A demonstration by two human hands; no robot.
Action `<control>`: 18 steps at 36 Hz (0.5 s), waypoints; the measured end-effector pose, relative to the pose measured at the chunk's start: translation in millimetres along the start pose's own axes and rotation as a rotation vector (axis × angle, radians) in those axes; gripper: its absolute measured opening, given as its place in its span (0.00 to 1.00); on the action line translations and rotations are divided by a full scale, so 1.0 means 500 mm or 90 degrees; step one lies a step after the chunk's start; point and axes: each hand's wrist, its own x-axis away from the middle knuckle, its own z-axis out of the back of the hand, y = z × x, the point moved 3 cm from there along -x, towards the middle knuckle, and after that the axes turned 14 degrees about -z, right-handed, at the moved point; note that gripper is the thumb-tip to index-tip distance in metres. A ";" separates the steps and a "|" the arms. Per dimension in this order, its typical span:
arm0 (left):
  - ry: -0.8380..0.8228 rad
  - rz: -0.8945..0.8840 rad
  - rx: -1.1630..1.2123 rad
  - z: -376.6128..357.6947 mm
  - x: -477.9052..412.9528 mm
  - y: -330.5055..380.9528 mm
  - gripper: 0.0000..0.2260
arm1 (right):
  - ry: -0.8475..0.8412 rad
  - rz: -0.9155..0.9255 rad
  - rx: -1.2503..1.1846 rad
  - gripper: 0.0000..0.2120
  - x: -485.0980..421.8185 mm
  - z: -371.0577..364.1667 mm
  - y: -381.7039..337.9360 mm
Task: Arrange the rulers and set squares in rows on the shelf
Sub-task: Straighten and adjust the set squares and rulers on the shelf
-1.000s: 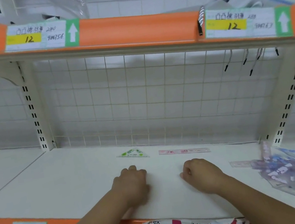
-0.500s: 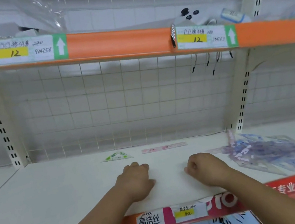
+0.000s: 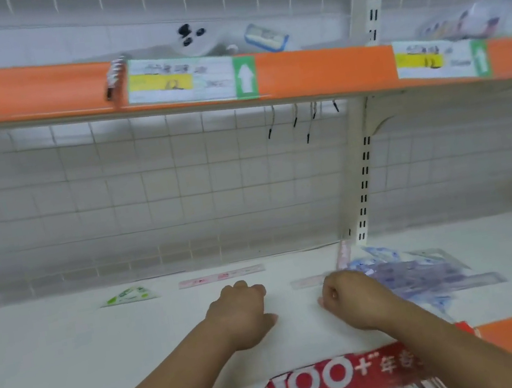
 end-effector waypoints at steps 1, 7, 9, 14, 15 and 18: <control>-0.001 0.003 0.002 -0.003 -0.017 0.020 0.24 | 0.007 0.003 0.007 0.12 -0.012 0.005 0.026; -0.002 0.029 -0.001 -0.026 -0.112 0.120 0.24 | 0.026 0.000 0.058 0.12 -0.086 0.046 0.184; -0.006 0.045 0.002 -0.036 -0.134 0.143 0.24 | 0.027 -0.003 0.070 0.11 -0.109 0.060 0.228; 0.004 0.078 0.048 -0.058 -0.179 0.186 0.23 | -0.002 0.004 0.066 0.09 -0.151 0.084 0.314; 0.011 0.079 0.049 -0.061 -0.187 0.196 0.22 | -0.004 0.013 0.067 0.07 -0.159 0.085 0.326; 0.022 0.080 0.036 -0.068 -0.209 0.228 0.22 | -0.014 0.040 0.051 0.14 -0.178 0.081 0.348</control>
